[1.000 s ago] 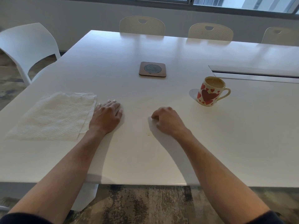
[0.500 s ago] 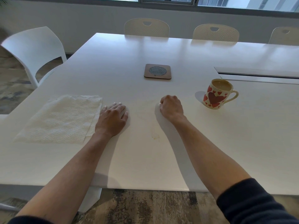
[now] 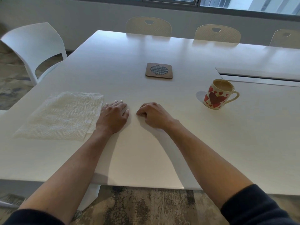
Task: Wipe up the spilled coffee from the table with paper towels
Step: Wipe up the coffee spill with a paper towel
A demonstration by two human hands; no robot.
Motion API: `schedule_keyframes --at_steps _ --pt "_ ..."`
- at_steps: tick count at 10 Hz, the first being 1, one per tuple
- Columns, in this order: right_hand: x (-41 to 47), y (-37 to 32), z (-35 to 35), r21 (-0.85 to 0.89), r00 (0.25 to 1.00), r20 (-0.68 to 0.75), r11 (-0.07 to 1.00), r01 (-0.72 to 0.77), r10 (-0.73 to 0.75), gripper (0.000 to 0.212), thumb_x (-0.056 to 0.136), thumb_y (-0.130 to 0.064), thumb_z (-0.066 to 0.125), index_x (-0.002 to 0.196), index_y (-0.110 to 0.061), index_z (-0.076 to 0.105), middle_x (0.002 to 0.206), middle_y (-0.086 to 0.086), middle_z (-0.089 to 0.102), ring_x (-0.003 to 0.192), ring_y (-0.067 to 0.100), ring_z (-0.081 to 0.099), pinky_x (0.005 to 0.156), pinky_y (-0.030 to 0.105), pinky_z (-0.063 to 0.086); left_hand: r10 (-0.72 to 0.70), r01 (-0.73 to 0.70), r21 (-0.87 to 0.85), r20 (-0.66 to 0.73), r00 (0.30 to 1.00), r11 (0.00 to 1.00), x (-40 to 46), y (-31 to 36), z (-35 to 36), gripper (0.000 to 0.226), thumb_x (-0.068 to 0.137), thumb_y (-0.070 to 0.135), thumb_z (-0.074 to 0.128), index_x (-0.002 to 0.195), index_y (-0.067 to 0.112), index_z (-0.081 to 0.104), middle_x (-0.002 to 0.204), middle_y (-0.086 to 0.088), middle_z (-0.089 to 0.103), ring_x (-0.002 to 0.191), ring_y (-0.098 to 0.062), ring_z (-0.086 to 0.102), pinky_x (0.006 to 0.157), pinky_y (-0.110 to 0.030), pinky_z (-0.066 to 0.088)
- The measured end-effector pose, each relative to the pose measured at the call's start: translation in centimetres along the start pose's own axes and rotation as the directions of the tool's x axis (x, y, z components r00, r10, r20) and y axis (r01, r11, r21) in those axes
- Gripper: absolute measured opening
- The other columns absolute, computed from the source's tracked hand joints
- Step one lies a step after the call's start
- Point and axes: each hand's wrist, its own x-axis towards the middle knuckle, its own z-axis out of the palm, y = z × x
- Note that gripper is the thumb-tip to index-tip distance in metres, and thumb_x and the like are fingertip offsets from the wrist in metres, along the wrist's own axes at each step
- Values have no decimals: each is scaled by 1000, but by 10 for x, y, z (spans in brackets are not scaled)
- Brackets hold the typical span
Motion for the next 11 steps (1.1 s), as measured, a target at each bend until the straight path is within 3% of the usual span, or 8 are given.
schedule_keyframes --at_steps 3,5,7,8,10,11 --pt "-65 5 -4 28 990 -7 989 143 -143 25 92 -3 58 103 -12 78 111 2 74 103 20 66 93 33 51 -3 3 -12 29 1000 1000 -1 -3 2 38 96 36 47 128 20 59 147 -5 49 141 -19 37 118 -44 20" --pt "-100 12 -16 9 994 18 994 105 -106 27 92 -2 57 104 -15 78 113 -1 73 104 16 65 93 33 52 -1 2 -8 34 999 1000 -2 -3 2 38 97 36 46 129 20 59 148 -5 47 142 -19 35 118 -43 19" --pt "-116 20 -38 -19 994 105 1000 22 -20 25 93 -4 60 103 -18 79 113 -6 73 98 5 65 94 19 50 -3 3 -5 33 999 1000 -2 -3 3 38 97 36 46 129 20 59 148 -5 48 142 -18 36 118 -43 19" --pt "-111 31 -44 72 997 18 995 -71 69 28 93 0 59 106 -17 77 110 -4 74 91 1 63 87 11 46 2 -1 -6 29 1000 1000 -2 -2 3 36 97 35 46 126 20 60 147 -5 49 141 -18 37 118 -44 20" --pt "-81 42 -41 122 932 -185 948 -294 312 34 91 1 53 119 -8 70 118 12 70 104 24 64 95 31 51 4 -4 -3 22 1000 1000 -2 -2 2 35 96 34 47 125 19 61 146 -5 49 141 -19 38 117 -44 21" --pt "-68 41 -35 72 923 -154 936 -344 352 37 91 -3 50 122 -6 68 124 17 67 113 31 61 100 35 46 4 -3 -5 24 1000 1000 -2 -2 2 35 96 35 47 125 20 61 146 -5 49 140 -19 38 117 -44 21"
